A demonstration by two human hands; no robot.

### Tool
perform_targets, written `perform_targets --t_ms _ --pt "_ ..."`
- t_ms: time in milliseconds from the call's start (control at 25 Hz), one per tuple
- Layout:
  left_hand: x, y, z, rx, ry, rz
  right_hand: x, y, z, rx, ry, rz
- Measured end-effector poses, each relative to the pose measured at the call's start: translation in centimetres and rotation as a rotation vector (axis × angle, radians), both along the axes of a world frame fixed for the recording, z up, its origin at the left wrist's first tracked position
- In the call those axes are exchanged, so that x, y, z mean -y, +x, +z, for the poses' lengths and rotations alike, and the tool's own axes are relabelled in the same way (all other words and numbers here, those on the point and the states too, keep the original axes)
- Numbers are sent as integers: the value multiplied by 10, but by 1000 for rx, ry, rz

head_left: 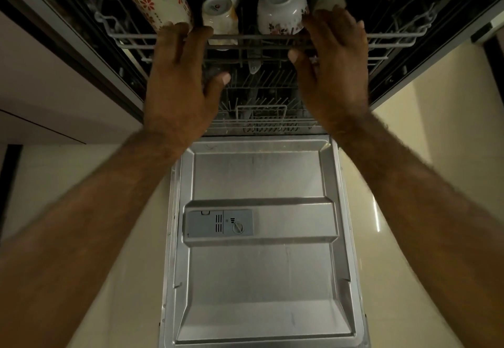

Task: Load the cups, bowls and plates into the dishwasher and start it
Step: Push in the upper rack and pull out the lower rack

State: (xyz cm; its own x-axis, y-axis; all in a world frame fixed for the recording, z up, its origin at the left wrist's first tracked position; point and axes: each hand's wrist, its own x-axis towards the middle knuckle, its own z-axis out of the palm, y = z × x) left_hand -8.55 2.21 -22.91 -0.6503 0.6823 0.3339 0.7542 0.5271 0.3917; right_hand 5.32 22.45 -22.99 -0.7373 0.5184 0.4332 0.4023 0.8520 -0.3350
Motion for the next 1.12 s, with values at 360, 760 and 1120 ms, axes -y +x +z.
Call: perform_targets --t_ms 360,760,1120 --pt "21 57 -85 54 -15 -44 56 45 -78 29 -101 53" --pt "-41 16 -175 110 -314 -4 22 -12 -171 263 -214 33" --pt "-63 7 -186 231 -424 -53 15 -23 -182 468 -243 66"
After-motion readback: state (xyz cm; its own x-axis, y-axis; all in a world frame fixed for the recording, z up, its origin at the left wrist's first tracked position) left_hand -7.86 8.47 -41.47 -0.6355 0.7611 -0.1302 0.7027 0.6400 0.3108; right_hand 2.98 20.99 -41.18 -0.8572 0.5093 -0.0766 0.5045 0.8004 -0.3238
